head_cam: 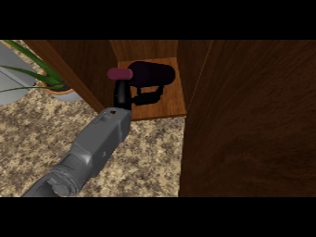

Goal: Pick up the wine, place it into the cabinet and close the cabinet

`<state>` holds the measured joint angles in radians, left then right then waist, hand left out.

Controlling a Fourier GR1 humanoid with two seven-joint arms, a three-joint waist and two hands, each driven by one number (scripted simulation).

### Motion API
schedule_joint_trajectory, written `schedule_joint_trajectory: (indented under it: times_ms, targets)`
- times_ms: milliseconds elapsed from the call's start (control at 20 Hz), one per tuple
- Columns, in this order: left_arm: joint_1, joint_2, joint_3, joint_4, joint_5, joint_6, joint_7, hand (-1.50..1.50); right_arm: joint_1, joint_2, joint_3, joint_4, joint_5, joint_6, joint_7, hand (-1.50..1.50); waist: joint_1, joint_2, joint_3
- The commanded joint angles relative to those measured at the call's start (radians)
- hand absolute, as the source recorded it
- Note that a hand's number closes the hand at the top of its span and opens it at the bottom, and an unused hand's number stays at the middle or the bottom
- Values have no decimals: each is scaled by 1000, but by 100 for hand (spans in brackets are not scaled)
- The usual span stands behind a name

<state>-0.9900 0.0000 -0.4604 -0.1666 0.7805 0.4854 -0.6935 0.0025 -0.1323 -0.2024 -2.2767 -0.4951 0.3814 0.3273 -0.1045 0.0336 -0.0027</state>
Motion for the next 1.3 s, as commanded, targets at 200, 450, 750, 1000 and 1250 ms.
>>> schedule_joint_trajectory:
  times_ms: [200,450,750,1000,1250]
  targets:
    - [-60,0,33,44,15,-9,-14,150,-10,-20,-8,-15,-26,-6,28,-150,-13,4,-1]
    - [-112,0,41,99,3,-12,8,150,17,1,-8,5,11,14,-15,-150,6,4,1]
    - [-167,0,37,118,-11,30,34,150,12,-9,-1,-14,-26,6,16,-150,-19,9,1]
    - [-210,52,52,142,-9,-2,32,150,-2,-34,-47,-4,-39,1,16,-150,-1,9,1]
    - [-225,44,43,166,-24,60,47,150,9,-22,-5,-62,-39,-14,47,-150,-14,8,0]
